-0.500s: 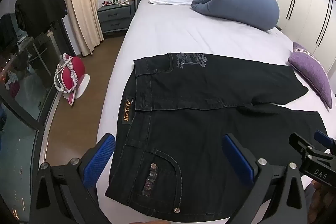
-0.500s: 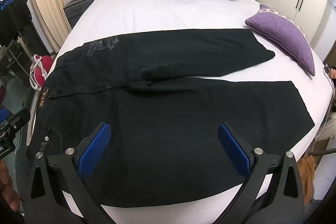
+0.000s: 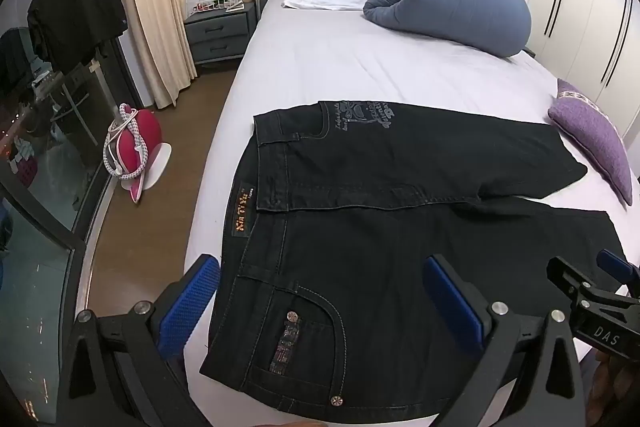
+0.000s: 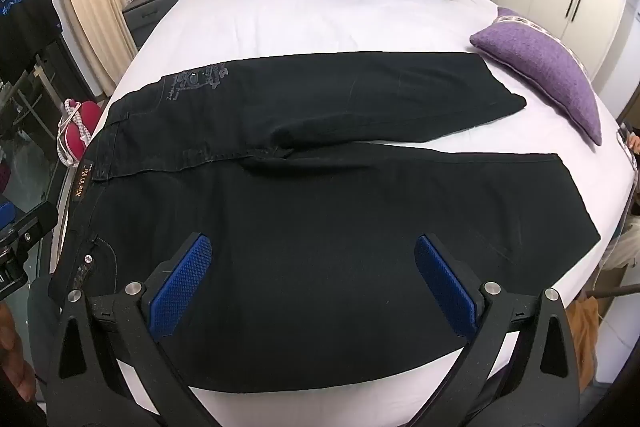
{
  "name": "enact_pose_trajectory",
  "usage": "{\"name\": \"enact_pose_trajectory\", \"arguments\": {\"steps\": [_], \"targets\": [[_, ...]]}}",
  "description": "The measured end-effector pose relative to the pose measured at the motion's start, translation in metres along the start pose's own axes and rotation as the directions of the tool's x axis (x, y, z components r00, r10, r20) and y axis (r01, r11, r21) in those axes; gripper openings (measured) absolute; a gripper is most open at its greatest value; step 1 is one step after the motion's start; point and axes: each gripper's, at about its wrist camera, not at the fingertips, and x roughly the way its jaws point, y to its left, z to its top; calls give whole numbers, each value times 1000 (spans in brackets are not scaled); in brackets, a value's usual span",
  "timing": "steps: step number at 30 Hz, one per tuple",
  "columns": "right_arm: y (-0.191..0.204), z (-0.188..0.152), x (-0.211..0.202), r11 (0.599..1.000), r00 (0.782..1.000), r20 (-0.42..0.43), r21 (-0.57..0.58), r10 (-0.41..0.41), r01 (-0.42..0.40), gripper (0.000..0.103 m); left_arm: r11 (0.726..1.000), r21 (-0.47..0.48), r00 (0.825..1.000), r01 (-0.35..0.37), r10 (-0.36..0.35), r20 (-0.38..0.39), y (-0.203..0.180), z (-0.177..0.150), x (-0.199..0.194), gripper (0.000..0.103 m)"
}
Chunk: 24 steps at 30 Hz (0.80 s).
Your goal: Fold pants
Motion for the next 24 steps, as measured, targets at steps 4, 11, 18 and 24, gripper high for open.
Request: {"name": "enact_pose_trajectory", "arguments": {"steps": [4, 11, 18, 24], "targets": [[1, 0, 1, 1000, 1000, -3, -3, -3, 3, 103, 1000, 0, 1000, -1, 1, -1, 0, 0, 0, 103], [2, -2, 4, 1000, 1000, -8, -7, -4, 4, 103, 1000, 2, 1000, -2, 2, -1, 0, 0, 4, 103], [3, -2, 5, 1000, 1000, -10, -7, -3, 3, 103, 1000, 2, 1000, -2, 2, -2, 0, 0, 4, 103], [3, -2, 5, 1000, 1000, -10, -8, -4, 4, 103, 1000, 4, 1000, -2, 2, -2, 0, -1, 4, 103]]}}
